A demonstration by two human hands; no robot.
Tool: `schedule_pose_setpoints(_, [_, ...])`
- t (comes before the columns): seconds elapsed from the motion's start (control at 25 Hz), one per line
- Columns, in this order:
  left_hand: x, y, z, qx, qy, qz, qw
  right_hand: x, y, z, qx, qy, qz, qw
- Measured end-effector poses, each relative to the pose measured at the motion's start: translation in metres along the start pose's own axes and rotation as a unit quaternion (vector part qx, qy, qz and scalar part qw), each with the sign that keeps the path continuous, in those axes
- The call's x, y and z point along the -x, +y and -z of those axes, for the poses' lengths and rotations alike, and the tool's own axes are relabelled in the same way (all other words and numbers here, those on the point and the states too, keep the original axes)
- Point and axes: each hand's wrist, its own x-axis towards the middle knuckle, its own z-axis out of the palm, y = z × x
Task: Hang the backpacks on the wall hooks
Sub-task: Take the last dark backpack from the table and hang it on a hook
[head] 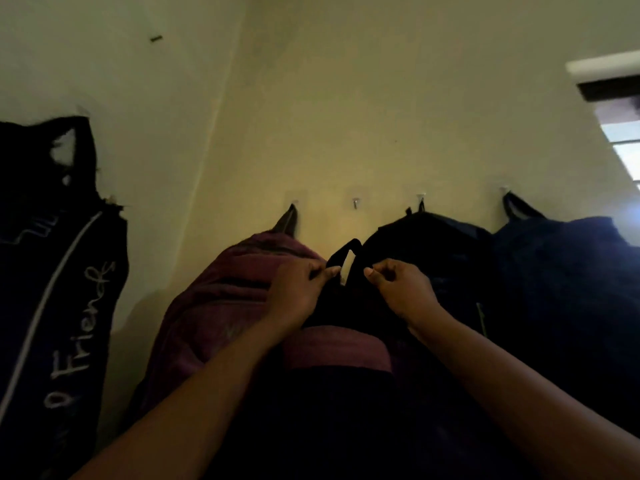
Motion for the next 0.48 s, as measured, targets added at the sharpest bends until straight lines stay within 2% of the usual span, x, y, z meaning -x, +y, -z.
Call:
schedule_pose_setpoints(0.2, [-0.071, -0.007, -0.026, -0.087, 0.053, -0.082, 0.991, -0.071, 0.001, 0.007, 0.071, 0.038, 0.054, 0.995])
schedule_pose_setpoints(0.48, [-0.131, -0.032, -0.052, -0.126, 0.067, -0.104, 0.984, -0.126, 0.008, -0.001, 0.138, 0.112, 0.100, 0.979])
